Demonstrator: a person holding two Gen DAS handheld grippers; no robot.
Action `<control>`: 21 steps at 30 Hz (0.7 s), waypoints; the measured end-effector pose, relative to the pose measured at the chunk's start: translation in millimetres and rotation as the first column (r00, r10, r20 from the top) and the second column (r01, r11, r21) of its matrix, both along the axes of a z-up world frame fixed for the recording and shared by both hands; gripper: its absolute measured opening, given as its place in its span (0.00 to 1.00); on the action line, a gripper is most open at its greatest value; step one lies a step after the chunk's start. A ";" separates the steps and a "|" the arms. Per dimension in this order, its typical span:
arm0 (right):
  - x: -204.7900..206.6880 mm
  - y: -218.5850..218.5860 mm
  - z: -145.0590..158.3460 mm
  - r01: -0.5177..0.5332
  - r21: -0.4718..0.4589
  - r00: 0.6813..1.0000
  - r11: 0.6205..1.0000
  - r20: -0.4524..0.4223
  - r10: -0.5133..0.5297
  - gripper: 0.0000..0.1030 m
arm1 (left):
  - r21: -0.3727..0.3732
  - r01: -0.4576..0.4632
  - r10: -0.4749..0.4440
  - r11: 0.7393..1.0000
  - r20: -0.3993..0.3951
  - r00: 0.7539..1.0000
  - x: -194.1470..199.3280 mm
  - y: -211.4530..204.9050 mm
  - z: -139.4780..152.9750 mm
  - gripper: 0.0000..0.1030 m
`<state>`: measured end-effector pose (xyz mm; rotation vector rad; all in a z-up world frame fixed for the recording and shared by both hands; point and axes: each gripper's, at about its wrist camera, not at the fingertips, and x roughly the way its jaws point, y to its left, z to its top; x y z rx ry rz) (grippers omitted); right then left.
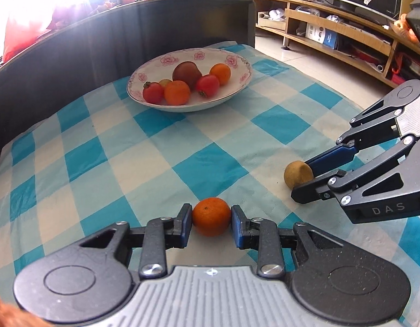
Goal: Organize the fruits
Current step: 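Carry the mandarin in the left tool while the right tool carries the brown fruit to the bowl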
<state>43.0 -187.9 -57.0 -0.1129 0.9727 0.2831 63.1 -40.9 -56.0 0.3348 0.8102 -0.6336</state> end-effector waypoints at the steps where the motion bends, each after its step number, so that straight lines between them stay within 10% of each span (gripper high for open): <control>1: 0.1 -0.4 -0.9 -0.002 0.003 1.000 1.000 0.004 0.002 0.20 | 0.001 -0.007 0.007 1.000 0.000 1.000 0.1 -0.6 -0.1 0.38; 10: 4.6 -2.7 2.4 -0.052 0.037 0.998 0.998 0.021 0.051 0.40 | 0.040 -0.038 0.038 0.998 0.003 0.999 -1.4 -5.9 2.3 0.45; 21: 5.3 0.2 -0.1 -0.055 0.003 0.998 0.998 0.007 0.055 0.22 | 0.053 -0.060 0.061 0.997 -0.021 0.998 1.5 -12.4 2.8 0.42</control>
